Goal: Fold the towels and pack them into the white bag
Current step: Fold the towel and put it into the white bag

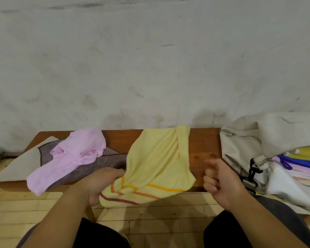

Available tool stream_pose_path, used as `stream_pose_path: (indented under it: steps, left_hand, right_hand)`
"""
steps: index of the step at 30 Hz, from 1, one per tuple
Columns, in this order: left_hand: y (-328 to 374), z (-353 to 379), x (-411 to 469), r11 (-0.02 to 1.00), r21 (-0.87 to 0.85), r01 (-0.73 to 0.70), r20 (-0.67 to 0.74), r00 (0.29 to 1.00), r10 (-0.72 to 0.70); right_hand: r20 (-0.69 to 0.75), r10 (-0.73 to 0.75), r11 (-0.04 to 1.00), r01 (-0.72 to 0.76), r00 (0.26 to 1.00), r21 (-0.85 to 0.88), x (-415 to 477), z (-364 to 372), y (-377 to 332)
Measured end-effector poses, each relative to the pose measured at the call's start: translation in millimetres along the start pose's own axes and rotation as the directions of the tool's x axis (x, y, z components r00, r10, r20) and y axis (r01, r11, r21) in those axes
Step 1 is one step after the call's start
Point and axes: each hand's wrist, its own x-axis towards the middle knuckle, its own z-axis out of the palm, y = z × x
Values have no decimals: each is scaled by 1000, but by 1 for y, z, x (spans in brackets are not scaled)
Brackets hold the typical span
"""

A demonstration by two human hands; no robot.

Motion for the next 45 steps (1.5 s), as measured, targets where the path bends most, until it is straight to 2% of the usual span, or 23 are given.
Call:
stream_pose_path:
  steps: [2, 3, 5, 7, 9, 11, 12, 13, 15, 16, 17, 19, 21, 23, 25, 27, 28, 29, 31, 33, 36, 38, 45]
  left_hand:
    - [2, 12, -1, 992, 115, -51, 124, 992, 37]
    - [2, 19, -1, 982, 162, -94, 166, 984, 67]
    - [5, 33, 0, 973, 166, -160, 224, 967, 121]
    - [9, 45, 0, 992, 14, -126, 218, 969, 120]
    - [12, 54, -1, 985, -164, -48, 224, 971, 84]
    - [16, 58, -9, 967, -251, -37, 239, 966, 99]
    - [18, 57, -12, 954, -293, -62, 219, 967, 130]
    - [21, 55, -17, 934, -343, -97, 183, 969, 167]
    - [23, 46, -23, 881, -442, -171, 70, 972, 224]
    - [22, 40, -26, 855, -482, -193, 31, 971, 237]
    - [22, 38, -30, 838, -507, -203, 9, 971, 241]
    - [12, 35, -35, 833, -512, -208, -20, 973, 230]
    - [-5, 37, -37, 835, -515, -193, -52, 980, 194]
    - [-22, 39, -41, 835, -528, -157, -46, 987, 156]
    - [-34, 42, -46, 850, -513, -120, -10, 991, 134]
    - [-39, 45, -52, 854, -511, -92, 55, 989, 139]
    - [-40, 47, -54, 851, -517, -93, 76, 985, 154]
    - [-39, 47, -56, 847, -520, -108, 81, 981, 174]
    - [-39, 45, -59, 851, -503, -151, 41, 979, 198]
    - [-39, 41, -59, 864, -472, -177, -1, 980, 201]
    - [-40, 37, -60, 889, -435, -146, 8, 986, 166]
    - [-44, 39, -61, 905, -409, -114, 23, 991, 135]
    - [-62, 44, -60, 953, -298, -56, 84, 993, 85]
  right_hand:
    - [-24, -69, 953, 59, 997, -298, 2, 1, 7]
    - [-14, -140, 884, 118, 990, -453, 1, 4, 10]
    - [80, -277, 650, 248, 958, -718, -1, 7, 15]
    - [216, -281, 502, 335, 935, -797, -5, 9, 22]
    - [300, -204, 420, 360, 932, -833, -7, 10, 28]
    - [361, -173, 351, 400, 916, -846, -8, 9, 32]
    - [378, -195, 403, 425, 905, -811, -10, 8, 30]
    - [372, -230, 533, 436, 899, -725, -10, 9, 25]
    - [346, -238, 853, 365, 908, -372, -9, 9, 16]
    - [324, -214, 952, 271, 921, -141, -9, 10, 13]
    - [301, -179, 984, 171, 937, 56, -9, 8, 12]
    - [261, -116, 957, 37, 958, 289, -13, 6, 16]
    - [229, -37, 912, -61, 973, 407, -17, 2, 25]
    - [140, 3, 869, -72, 990, 490, -21, 0, 32]
    - [42, 50, 851, -65, 998, 522, -23, -2, 37]
    - [-7, 8, 915, -4, 1000, 404, -30, 4, 40]
    - [-53, -68, 962, 80, 996, 261, -29, 6, 41]
    - [-85, -202, 979, 204, 976, 14, -34, 7, 42]
    - [-85, -433, 867, 389, 897, -311, -37, 8, 38]
    - [11, -441, 851, 422, 897, -313, -37, 5, 35]
    - [112, -248, 964, 257, 962, -72, -30, -3, 36]
    - [142, -185, 983, 183, 972, 26, -29, -7, 38]
    - [197, -186, 982, 182, 962, 41, -31, -14, 38]
